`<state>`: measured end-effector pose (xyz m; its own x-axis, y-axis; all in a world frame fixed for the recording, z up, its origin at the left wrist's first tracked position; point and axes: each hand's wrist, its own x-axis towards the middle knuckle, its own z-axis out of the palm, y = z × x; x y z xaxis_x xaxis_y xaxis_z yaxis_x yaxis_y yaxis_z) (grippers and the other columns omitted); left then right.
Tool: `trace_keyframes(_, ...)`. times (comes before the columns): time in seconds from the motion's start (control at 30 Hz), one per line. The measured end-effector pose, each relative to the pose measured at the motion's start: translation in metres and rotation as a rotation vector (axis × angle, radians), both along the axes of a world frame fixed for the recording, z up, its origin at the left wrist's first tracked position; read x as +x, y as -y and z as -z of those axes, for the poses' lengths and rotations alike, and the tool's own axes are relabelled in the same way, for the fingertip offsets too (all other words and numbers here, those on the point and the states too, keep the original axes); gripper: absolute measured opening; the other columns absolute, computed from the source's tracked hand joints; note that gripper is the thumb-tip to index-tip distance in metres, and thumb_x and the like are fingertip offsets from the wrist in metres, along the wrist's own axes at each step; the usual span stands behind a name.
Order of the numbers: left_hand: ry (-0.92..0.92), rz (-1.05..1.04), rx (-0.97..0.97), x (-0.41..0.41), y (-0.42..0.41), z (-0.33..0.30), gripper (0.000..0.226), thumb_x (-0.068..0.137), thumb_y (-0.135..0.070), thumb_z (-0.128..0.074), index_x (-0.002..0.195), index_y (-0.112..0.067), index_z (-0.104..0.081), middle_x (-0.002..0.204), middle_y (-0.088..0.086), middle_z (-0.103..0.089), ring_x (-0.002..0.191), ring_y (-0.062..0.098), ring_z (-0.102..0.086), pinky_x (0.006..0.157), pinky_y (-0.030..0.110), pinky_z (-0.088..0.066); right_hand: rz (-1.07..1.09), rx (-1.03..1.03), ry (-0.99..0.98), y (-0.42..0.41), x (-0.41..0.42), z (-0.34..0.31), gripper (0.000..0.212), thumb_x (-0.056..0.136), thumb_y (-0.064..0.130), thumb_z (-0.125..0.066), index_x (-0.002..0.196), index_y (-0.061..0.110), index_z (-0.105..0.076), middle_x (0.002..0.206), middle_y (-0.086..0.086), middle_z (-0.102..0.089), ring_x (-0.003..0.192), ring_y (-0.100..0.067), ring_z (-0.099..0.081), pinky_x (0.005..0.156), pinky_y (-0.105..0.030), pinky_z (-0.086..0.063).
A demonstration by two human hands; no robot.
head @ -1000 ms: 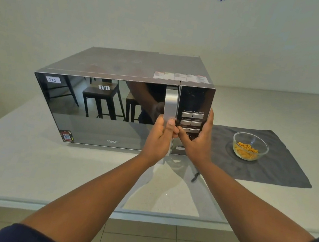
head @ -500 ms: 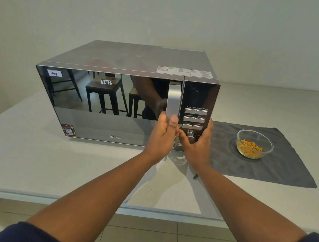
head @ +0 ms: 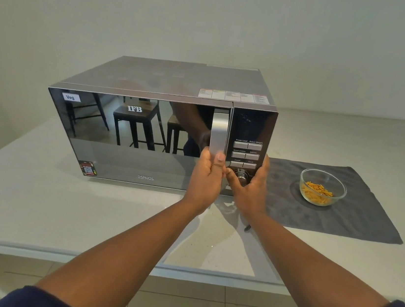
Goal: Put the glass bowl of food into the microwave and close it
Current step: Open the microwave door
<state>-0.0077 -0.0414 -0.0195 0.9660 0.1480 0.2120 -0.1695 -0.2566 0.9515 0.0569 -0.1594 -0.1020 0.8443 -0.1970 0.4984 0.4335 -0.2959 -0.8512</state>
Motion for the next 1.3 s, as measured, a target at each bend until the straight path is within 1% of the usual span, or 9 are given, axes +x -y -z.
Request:
trace_keyframes(0.23, 0.021, 0.047, -0.028, -0.022, -0.012, 0.013, 0.02, 0.104, -0.05, -0.036, 0.103, -0.036, -0.05, 0.078, -0.015, -0.06, 0.077, -0.001, -0.063, 0.074, 0.02, -0.054, 0.0, -0.023, -0.028, 0.002, 0.001, 0.001, 0.094, 0.081, 0.07, -0.073, 0.153, 0.052, -0.016, 0.136, 0.035, -0.041, 0.127, 0.012, -0.044, 0.094, -0.015, -0.044)
trace_keyframes(0.33, 0.035, 0.088, -0.023, -0.032, -0.015, 0.007, 0.034, 0.102, -0.053, -0.042, 0.125, -0.029, -0.046, 0.101, -0.008, -0.063, 0.101, 0.01, -0.067, 0.084, 0.024, -0.058, 0.025, -0.073, 0.026, 0.006, 0.0, 0.001, 0.103, 0.082, 0.067, -0.073, 0.159, 0.041, -0.011, 0.157, 0.011, -0.033, 0.145, -0.008, -0.037, 0.111, -0.042, -0.047)
trace_keyframes(0.5, 0.22, -0.041, 0.088, -0.048, -0.017, -0.008, 0.08, 0.084, -0.061, -0.065, 0.146, -0.047, -0.016, 0.145, -0.007, -0.048, 0.133, 0.009, -0.05, 0.109, 0.034, -0.049, 0.27, -0.319, 0.181, 0.004, 0.006, -0.033, 0.108, 0.086, 0.079, -0.051, 0.164, 0.027, 0.002, 0.173, 0.0, 0.009, 0.158, -0.014, 0.011, 0.12, -0.054, -0.003)
trace_keyframes(0.67, 0.462, -0.258, 0.442, -0.045, -0.029, -0.048, 0.09, 0.083, -0.046, -0.067, 0.155, -0.046, -0.014, 0.131, -0.011, -0.034, 0.104, 0.01, -0.054, 0.078, 0.017, -0.054, 0.382, -0.598, 0.387, 0.006, 0.009, -0.098, 0.085, 0.098, 0.066, -0.042, 0.164, 0.02, -0.014, 0.171, -0.016, -0.004, 0.157, -0.036, 0.0, 0.121, -0.053, -0.004)
trace_keyframes(0.83, 0.491, -0.434, 0.814, -0.049, -0.031, -0.065, 0.063, 0.072, -0.044, -0.062, 0.134, -0.038, -0.051, 0.156, -0.002, -0.028, 0.145, 0.029, -0.022, 0.115, 0.048, -0.025, 0.386, -0.836, 0.543, 0.002, 0.01, -0.137, 0.056, 0.104, 0.053, -0.038, 0.145, 0.018, -0.054, 0.157, -0.004, -0.048, 0.156, -0.028, -0.021, 0.117, -0.053, -0.01)
trace_keyframes(0.93, 0.501, -0.354, 0.823, -0.051, -0.037, -0.078, 0.04, 0.079, -0.046, -0.056, 0.117, -0.034, -0.057, 0.134, -0.011, -0.057, 0.144, 0.021, -0.036, 0.12, 0.051, -0.02, 0.402, -0.909, 0.638, -0.003, 0.01, -0.15, 0.048, 0.105, 0.045, -0.043, 0.131, 0.014, -0.067, 0.135, -0.002, -0.068, 0.144, -0.027, -0.045, 0.114, -0.05, -0.02)
trace_keyframes(1.0, 0.522, -0.335, 0.811, -0.051, -0.04, -0.092, 0.024, 0.085, -0.046, -0.052, 0.101, -0.03, -0.061, 0.103, -0.014, -0.064, 0.112, 0.012, -0.058, 0.114, 0.046, -0.032, 0.368, -0.948, 0.657, -0.007, 0.011, -0.156, 0.045, 0.102, 0.042, -0.048, 0.128, 0.011, -0.069, 0.128, -0.006, -0.072, 0.131, -0.029, -0.058, 0.107, -0.048, -0.034)
trace_keyframes(1.13, 0.408, -0.293, 0.644, -0.049, -0.049, -0.121, 0.026, 0.091, -0.044, -0.042, 0.072, -0.03, -0.052, 0.066, -0.009, -0.056, 0.061, 0.007, -0.053, 0.056, 0.028, -0.04, 0.299, -1.052, 0.555, -0.019, 0.01, -0.168, 0.044, 0.098, 0.039, -0.054, 0.126, 0.009, -0.069, 0.125, -0.01, -0.073, 0.117, -0.031, -0.066, 0.096, -0.045, -0.047)
trace_keyframes(1.3, 0.023, -0.174, 0.694, -0.035, -0.072, -0.157, 0.017, 0.093, -0.028, -0.045, 0.094, -0.029, -0.062, 0.078, -0.009, -0.065, 0.08, 0.019, -0.066, 0.073, 0.038, -0.053, 0.232, -1.115, 0.447, -0.032, 0.007, -0.181, 0.038, 0.097, 0.028, -0.06, 0.13, 0.011, -0.068, 0.13, -0.01, -0.071, 0.12, -0.031, -0.065, 0.101, -0.046, -0.048)
